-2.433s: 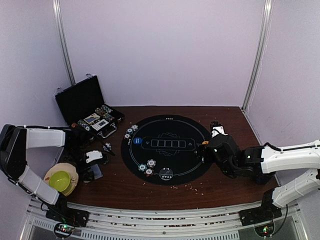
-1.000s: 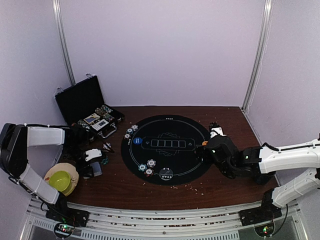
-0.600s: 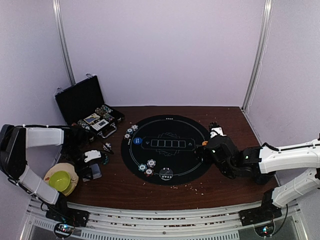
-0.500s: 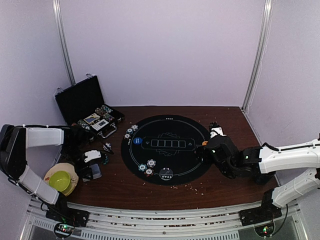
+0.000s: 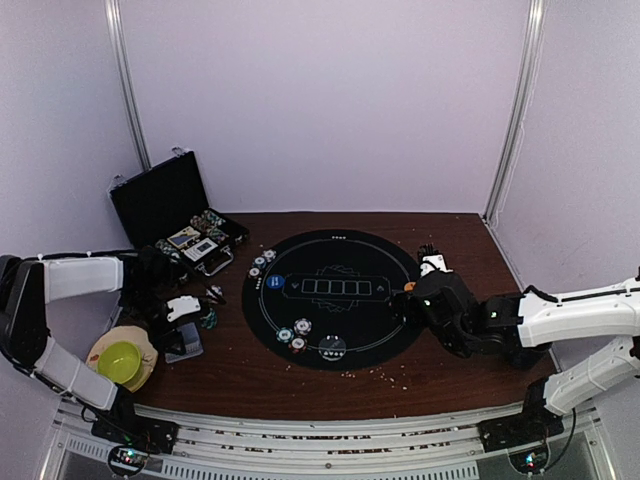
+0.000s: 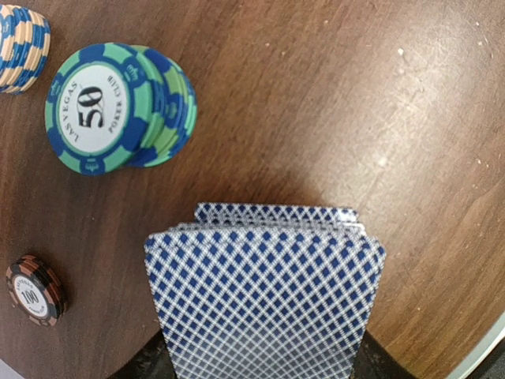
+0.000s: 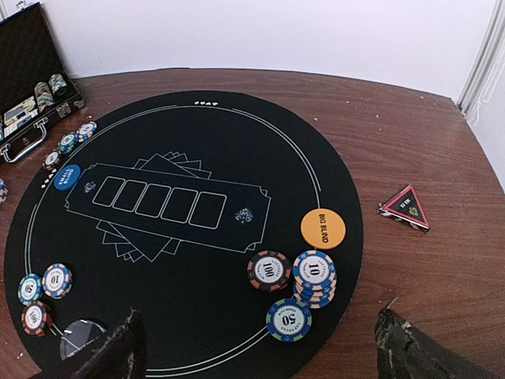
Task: Distribute texas hold em gaming equipment
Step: Pick up the poker card from the face-down deck piles, then pass from the left arm to the right, then pass from the right arm to the left
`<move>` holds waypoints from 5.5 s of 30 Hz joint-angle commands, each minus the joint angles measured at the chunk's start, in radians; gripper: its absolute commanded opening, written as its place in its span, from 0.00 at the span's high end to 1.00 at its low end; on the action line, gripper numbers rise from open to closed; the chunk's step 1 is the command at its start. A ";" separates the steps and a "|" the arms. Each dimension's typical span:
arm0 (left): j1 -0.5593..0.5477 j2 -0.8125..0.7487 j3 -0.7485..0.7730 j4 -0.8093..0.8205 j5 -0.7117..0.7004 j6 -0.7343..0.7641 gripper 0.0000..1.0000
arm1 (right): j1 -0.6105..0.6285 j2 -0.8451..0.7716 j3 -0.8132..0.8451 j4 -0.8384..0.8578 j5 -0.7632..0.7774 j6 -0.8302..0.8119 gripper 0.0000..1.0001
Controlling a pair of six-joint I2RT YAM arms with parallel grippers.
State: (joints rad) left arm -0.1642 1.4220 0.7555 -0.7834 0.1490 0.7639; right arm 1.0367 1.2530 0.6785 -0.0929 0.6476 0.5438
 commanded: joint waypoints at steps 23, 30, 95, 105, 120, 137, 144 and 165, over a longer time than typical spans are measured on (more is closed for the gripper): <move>-0.001 -0.046 0.050 -0.036 0.037 -0.009 0.71 | 0.008 0.021 0.013 0.072 -0.153 -0.032 0.00; -0.006 -0.060 0.078 -0.051 0.064 -0.024 0.70 | 0.018 0.191 0.126 0.200 -0.492 0.046 0.00; -0.352 -0.132 0.097 -0.028 0.129 -0.179 0.50 | 0.083 1.223 0.900 0.944 -1.206 0.708 0.92; -0.352 -0.172 0.085 0.006 0.131 -0.182 0.02 | 0.048 1.082 0.784 0.897 -1.186 0.624 1.00; -0.313 -0.158 0.272 0.083 0.320 -0.263 0.02 | -0.024 0.716 0.492 0.700 -1.088 0.325 1.00; -0.156 0.159 0.443 0.233 0.976 -0.295 0.02 | -0.124 0.451 0.254 0.664 -1.031 0.193 1.00; -0.156 0.216 0.403 0.264 1.121 -0.223 0.02 | -0.143 0.450 0.250 0.689 -1.032 0.203 1.00; -0.384 -0.038 0.221 0.608 0.475 -0.248 0.02 | -0.137 0.544 0.330 0.715 -1.189 0.396 0.99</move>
State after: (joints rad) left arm -0.4973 1.4342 0.9836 -0.2996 0.8280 0.4896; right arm 0.8917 1.7588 0.9733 0.5762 -0.5003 0.8581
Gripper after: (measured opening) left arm 0.978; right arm 0.145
